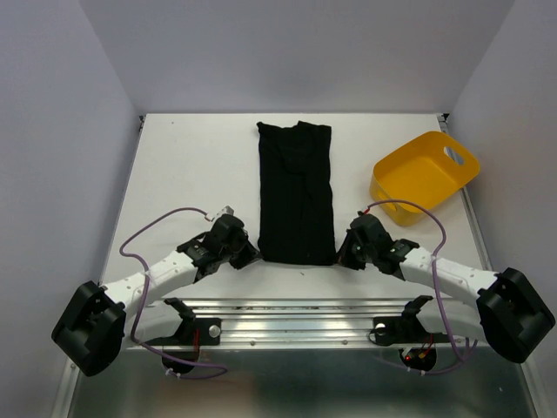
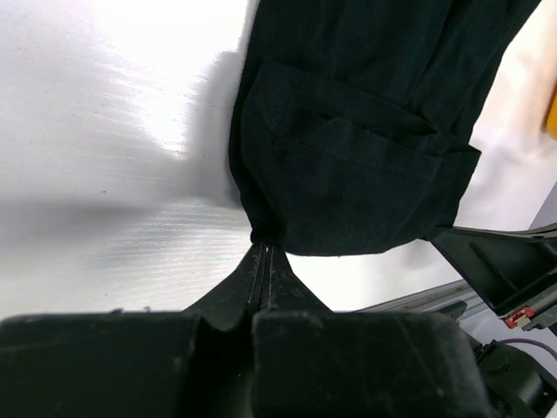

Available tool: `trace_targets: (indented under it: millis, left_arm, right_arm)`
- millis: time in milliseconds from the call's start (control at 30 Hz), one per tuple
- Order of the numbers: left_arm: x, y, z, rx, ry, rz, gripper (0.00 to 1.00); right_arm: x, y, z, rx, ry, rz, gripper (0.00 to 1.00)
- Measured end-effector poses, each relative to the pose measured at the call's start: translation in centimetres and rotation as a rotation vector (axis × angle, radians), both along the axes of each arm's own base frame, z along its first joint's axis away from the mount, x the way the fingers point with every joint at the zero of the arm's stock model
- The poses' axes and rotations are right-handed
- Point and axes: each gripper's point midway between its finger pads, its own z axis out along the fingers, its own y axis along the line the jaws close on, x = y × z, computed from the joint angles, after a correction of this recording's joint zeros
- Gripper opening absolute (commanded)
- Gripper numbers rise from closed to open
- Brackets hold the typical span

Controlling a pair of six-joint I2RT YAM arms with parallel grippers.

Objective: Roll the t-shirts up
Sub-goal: Roll the T-shirt to the center of the board.

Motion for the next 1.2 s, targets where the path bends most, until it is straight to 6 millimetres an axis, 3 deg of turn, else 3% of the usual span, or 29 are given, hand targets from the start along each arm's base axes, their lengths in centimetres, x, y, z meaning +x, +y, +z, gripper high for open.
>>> trace_targets:
  millis: [133,200,533,933,1200]
  left_arm:
    - [-0.2,0.0,0.2,-0.005,0.003,-0.001,0.51]
    - [-0.2,-0.1,0.3,-0.012,0.0,-0.006,0.58]
    - [-0.7,-0.1,-0.3,-0.041,0.022,0.011,0.5]
    - [-1.3,-0.6,-2.5,-0.049,0.098,0.014,0.43]
    - [-1.0,-1.1,-2.4,-0.07,0.091,0.009,0.5]
  right_arm:
    - [0.0,0.0,0.0,-0.001,0.001,0.0,0.01]
    - [0.0,0.0,0.0,-0.001,0.001,0.0,0.01]
    - [-0.1,-0.1,0.0,-0.002,0.002,0.0,0.01]
    - [-0.1,-0.1,-0.2,-0.006,0.007,0.0,0.01]
    - [-0.1,-0.1,-0.2,-0.008,0.009,0.0,0.01]
